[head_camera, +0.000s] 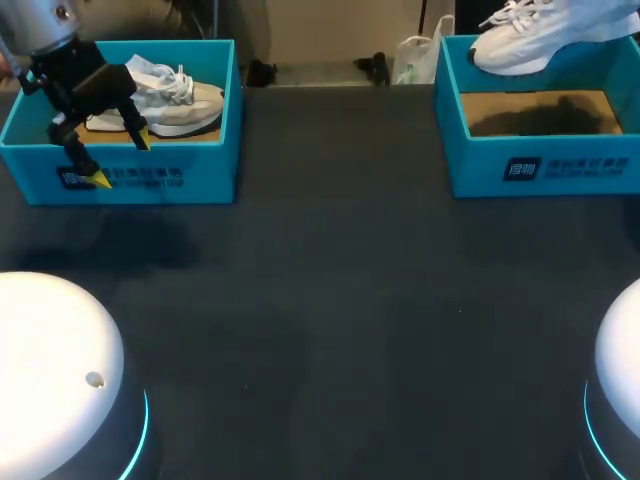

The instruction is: Take the shoe out of the shoebox, open the shoe tongue, remove and reinsert the insole, then place the shoe into the shoebox

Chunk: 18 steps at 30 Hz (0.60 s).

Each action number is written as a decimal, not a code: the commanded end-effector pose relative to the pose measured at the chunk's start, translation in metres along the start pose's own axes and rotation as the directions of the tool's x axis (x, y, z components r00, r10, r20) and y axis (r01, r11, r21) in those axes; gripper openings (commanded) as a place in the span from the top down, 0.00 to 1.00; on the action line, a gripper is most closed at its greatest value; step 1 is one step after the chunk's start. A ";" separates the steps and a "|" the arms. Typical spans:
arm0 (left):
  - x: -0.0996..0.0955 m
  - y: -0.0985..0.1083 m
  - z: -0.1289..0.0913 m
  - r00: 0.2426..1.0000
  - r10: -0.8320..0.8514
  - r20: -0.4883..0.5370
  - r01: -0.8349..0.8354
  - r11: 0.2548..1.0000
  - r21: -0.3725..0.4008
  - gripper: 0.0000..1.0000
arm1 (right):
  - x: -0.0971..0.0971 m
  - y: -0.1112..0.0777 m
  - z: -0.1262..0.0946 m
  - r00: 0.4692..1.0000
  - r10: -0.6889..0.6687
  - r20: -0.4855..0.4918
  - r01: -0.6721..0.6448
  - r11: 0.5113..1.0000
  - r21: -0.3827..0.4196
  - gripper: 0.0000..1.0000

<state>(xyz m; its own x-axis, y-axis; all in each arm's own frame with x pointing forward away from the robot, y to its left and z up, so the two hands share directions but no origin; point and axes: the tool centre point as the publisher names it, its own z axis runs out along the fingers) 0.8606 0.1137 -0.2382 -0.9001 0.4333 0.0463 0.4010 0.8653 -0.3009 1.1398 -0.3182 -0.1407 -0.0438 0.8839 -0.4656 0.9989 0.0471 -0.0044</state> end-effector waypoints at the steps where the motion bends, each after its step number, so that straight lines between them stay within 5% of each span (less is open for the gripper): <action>1: 0.000 0.000 0.000 1.000 0.000 -0.001 0.000 1.000 -0.002 0.00 | -0.007 -0.002 0.015 0.998 0.066 -0.012 -0.066 0.998 0.023 1.00; 18: 0.000 0.000 0.000 1.000 0.000 -0.001 0.000 1.000 -0.002 0.00 | 0.006 -0.030 0.044 0.983 0.174 -0.055 -0.172 0.984 0.039 1.00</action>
<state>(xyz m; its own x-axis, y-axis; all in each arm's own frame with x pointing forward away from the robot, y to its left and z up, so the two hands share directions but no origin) 0.8606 0.1137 -0.2382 -0.9001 0.4333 0.0463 0.4010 0.8652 -0.3009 1.1225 -0.3373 -0.1783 0.1215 0.9028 -0.4124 0.9919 -0.1260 0.0165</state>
